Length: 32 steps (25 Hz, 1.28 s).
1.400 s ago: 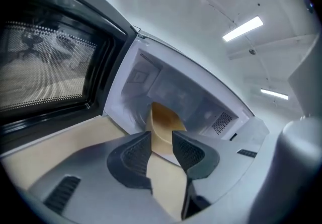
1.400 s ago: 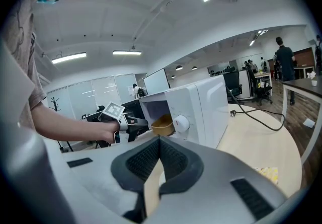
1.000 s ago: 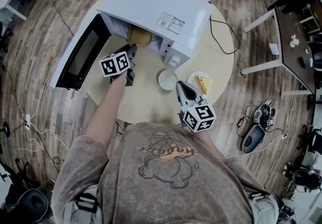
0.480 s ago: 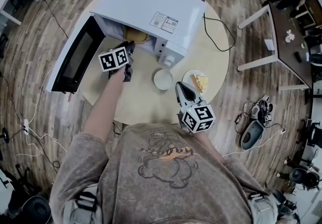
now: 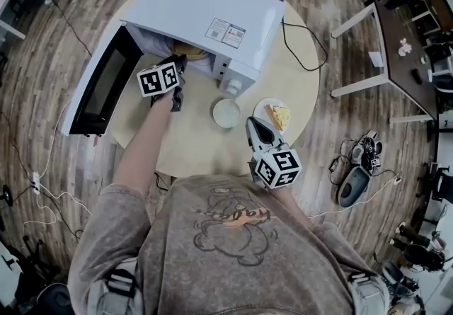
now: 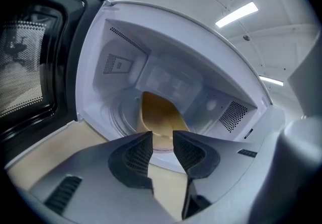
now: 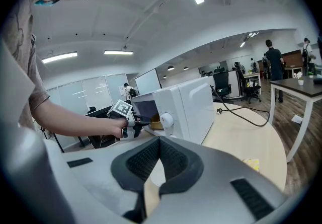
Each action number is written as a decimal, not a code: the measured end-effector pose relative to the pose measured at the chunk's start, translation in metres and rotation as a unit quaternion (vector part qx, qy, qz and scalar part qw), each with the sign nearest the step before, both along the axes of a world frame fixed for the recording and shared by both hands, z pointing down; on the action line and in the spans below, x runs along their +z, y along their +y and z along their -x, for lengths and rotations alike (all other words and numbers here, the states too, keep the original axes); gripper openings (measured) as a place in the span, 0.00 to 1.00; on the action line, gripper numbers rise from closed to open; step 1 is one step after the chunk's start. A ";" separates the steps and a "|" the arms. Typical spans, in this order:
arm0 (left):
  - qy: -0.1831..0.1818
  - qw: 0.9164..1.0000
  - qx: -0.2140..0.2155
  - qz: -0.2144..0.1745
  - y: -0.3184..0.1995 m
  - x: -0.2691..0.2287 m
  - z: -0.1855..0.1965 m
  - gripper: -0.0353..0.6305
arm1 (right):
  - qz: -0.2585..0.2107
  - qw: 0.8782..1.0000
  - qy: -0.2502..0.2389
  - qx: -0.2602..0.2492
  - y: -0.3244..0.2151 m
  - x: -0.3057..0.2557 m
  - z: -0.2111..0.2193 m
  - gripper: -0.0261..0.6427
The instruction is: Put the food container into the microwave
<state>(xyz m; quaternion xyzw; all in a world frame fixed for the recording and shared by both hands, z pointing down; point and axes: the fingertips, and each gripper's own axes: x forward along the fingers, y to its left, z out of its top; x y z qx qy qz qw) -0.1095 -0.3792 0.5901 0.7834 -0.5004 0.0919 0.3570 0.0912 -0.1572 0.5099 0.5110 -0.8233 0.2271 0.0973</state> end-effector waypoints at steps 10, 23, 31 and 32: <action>0.004 1.000 0.003 -0.005 -0.011 -0.001 0.000 0.27 | 0.007 1.000 0.007 0.016 0.003 -0.001 -0.003 0.04; 0.030 0.999 0.010 -0.034 0.035 -0.026 0.018 0.27 | 0.007 0.999 -0.007 0.051 0.032 -0.005 0.003 0.04; 0.030 0.998 -0.003 -0.062 0.088 -0.068 0.040 0.27 | -0.010 1.000 -0.021 -0.002 0.017 -0.011 0.024 0.04; 0.030 0.997 -0.008 -0.066 0.096 -0.073 0.043 0.27 | -0.013 1.000 -0.023 -0.012 0.015 -0.012 0.027 0.04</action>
